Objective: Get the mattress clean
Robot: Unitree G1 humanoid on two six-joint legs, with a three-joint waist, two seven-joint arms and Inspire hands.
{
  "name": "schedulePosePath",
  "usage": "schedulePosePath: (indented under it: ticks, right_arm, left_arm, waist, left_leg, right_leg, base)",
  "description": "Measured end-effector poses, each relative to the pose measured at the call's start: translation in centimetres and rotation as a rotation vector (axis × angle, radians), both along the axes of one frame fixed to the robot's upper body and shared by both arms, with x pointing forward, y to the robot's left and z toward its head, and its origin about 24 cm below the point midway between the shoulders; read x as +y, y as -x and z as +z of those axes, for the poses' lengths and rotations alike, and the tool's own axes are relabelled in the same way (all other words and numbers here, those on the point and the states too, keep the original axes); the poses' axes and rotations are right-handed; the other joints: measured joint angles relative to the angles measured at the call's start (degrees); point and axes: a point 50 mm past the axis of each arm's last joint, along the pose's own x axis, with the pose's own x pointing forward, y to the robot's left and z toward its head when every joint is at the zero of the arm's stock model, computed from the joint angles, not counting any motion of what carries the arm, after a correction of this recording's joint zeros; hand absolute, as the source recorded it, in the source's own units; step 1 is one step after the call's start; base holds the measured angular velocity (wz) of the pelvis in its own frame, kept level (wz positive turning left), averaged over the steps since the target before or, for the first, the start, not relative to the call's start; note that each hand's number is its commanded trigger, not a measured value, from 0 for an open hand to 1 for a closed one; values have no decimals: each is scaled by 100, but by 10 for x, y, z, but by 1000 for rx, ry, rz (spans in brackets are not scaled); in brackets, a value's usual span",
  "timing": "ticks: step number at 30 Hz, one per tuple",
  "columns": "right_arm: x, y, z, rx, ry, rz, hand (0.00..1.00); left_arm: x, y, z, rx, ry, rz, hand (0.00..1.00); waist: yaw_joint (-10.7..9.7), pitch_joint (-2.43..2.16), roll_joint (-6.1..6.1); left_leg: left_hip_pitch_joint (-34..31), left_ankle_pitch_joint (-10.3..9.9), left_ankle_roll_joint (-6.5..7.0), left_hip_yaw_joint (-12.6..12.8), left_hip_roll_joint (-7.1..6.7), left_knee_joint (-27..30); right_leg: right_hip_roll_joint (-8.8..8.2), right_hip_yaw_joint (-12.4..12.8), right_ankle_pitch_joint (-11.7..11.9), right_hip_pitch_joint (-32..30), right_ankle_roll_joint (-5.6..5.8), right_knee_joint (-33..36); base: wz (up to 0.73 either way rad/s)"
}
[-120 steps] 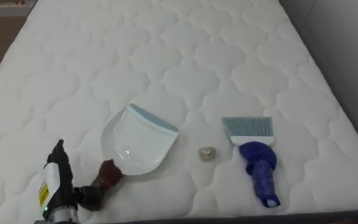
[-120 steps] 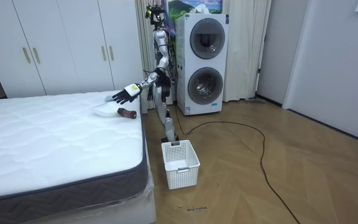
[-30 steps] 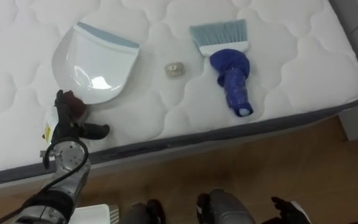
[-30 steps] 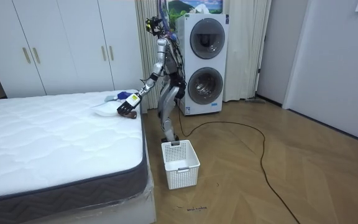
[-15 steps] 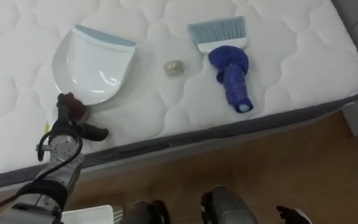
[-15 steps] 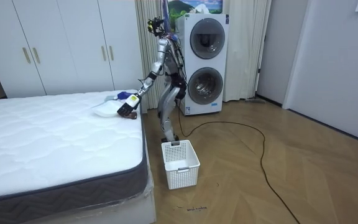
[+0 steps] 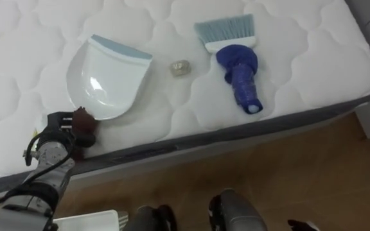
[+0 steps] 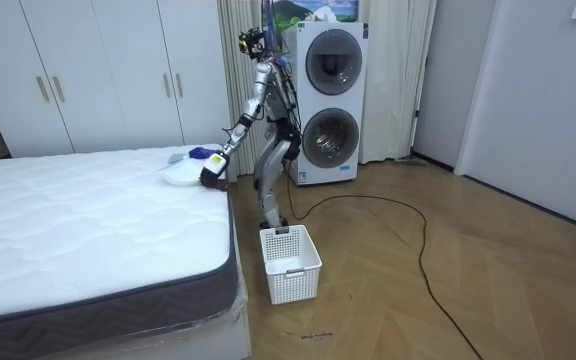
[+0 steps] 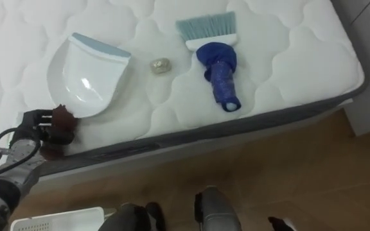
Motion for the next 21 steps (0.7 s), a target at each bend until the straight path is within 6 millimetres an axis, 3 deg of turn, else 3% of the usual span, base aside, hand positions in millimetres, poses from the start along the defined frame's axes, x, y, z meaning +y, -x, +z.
schedulePosePath:
  ticks: [21]
  right_arm:
    - [1, 1, -1, 17, 7, 11, 0]
  left_arm:
    - [1, 1, -1, 13, -3, 5, 100]
  waist:
    - [3, -26, -20]
  left_leg:
    - [35, 1, 6, 5, 3, 7]
  right_leg:
    - [2, -5, -1, 36, 3, 1]
  base:
    - [0]
